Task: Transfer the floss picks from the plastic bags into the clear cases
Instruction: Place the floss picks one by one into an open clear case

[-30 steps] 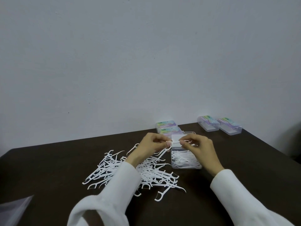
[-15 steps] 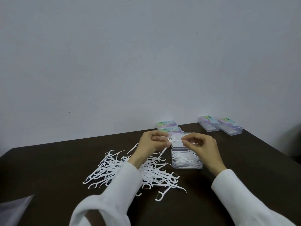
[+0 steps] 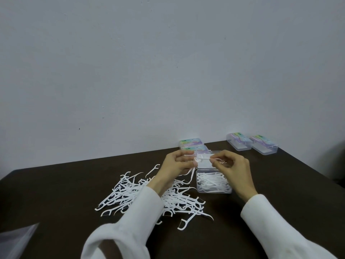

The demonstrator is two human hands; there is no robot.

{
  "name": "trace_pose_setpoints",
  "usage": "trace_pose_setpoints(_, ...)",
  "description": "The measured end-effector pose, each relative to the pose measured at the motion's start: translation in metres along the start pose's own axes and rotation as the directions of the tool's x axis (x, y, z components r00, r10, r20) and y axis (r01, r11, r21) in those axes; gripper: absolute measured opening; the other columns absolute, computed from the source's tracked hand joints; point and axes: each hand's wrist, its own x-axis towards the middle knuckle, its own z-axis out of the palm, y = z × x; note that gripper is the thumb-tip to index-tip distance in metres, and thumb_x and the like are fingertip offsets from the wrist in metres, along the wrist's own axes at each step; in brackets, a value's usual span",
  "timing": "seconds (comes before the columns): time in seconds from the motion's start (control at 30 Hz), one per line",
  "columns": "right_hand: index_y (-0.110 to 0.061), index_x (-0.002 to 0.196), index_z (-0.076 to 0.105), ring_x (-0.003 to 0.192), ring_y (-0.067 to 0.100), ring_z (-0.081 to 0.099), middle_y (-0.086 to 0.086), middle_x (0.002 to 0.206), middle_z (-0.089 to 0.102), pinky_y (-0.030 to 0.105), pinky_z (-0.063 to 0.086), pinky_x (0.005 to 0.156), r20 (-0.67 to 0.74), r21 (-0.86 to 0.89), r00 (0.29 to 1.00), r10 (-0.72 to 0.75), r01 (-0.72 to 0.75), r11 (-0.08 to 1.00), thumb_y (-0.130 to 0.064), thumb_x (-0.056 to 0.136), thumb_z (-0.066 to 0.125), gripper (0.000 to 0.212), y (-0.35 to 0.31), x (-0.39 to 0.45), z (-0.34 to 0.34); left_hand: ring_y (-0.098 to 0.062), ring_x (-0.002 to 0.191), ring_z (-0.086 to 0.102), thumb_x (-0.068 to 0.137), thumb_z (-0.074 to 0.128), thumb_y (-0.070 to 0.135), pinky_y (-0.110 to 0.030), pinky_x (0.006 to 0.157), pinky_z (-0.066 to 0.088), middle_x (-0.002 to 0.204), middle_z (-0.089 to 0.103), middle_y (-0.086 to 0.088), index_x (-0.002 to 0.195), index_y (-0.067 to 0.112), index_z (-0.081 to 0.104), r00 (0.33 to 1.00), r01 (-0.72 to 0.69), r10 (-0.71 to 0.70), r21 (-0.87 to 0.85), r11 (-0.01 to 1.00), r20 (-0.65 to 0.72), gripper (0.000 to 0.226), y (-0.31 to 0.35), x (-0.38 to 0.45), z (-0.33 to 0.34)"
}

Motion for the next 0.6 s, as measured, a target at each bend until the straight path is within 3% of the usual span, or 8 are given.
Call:
trace_pose_setpoints(0.17,-0.022,0.077,0.068,0.074,0.002,0.062,-0.007,0.079,0.068,0.009,0.050,0.065,0.057,0.005,0.998,-0.001,0.001,1.000,-0.011,0.076,0.074,0.013,-0.0001,-0.0002,0.0013,-0.010,0.078,0.068,0.078,0.069,-0.006,-0.018,0.072,0.055,0.093,0.070,-0.005,0.108,0.009,0.064,0.999,0.046,-0.043,-0.113,0.993,0.030,0.033,-0.0023,0.0009,-0.0019)
trace_pose_setpoints(0.33,-0.022,0.076,0.069,0.072,0.003,0.063,-0.007,0.078,0.069,0.011,0.051,0.065,0.122,-0.013,0.992,-0.006,0.007,1.000,-0.010,0.075,0.075,0.014,-0.0002,-0.0005,0.0040,-0.012,0.083,0.068,0.077,0.067,-0.010,-0.017,0.069,0.053,0.096,0.070,-0.005,0.113,0.006,0.063,1.000,-0.002,0.002,-0.144,0.990,0.002,0.040,-0.0024,0.0010,-0.0034)
trace_pose_setpoints(0.5,-0.022,0.079,0.069,0.073,0.005,0.063,-0.012,0.078,0.067,0.008,0.050,0.066,0.087,-0.053,0.996,-0.015,0.019,0.998,-0.010,0.076,0.074,0.014,0.0023,-0.0001,0.0028,-0.007,0.080,0.068,0.075,0.067,-0.013,-0.015,0.062,0.051,0.098,0.070,-0.003,0.111,0.009,0.064,0.999,0.000,0.002,-0.073,0.997,0.034,0.042,-0.0007,-0.0005,-0.0032)
trace_pose_setpoints(0.6,-0.024,0.082,0.068,0.076,0.003,0.063,-0.014,0.080,0.065,0.006,0.048,0.066,0.097,-0.099,0.995,-0.006,0.016,0.995,-0.013,0.078,0.073,0.012,0.0051,0.0027,0.0006,-0.014,0.087,0.066,0.075,0.068,-0.013,-0.016,0.062,0.052,0.108,0.067,-0.010,0.114,0.007,0.064,0.999,0.035,-0.035,-0.007,0.999,-0.007,0.044,-0.0045,-0.0004,-0.0023)
